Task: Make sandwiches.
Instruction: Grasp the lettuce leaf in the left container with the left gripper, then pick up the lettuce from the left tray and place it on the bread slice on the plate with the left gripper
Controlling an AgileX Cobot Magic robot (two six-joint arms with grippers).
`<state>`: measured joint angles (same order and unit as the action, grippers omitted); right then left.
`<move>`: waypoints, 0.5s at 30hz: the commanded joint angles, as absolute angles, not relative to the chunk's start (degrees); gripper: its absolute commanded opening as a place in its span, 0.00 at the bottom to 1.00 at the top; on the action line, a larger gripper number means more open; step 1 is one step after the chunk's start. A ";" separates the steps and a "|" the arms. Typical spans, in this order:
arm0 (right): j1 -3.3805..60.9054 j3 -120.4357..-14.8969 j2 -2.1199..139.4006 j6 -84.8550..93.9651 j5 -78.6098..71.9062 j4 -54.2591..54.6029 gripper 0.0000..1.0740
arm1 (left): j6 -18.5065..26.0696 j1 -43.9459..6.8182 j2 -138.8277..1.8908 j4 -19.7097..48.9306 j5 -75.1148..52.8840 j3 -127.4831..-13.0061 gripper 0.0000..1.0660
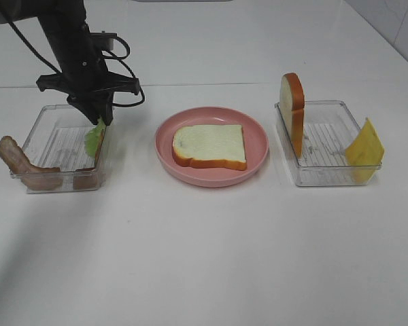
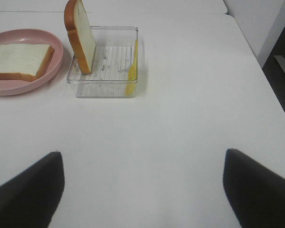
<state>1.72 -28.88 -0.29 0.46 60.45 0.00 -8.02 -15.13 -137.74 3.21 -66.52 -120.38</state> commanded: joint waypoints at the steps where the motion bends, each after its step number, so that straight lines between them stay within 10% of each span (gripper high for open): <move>1: 1.66 -28.71 -1.20 0.00 60.16 0.00 0.77 | -6.99 -15.30 -138.03 3.27 -65.60 -120.55 0.00; 15: 1.66 -28.71 -1.20 0.00 60.16 0.00 0.77 | -6.36 -15.41 -136.08 3.61 -67.49 -120.55 0.00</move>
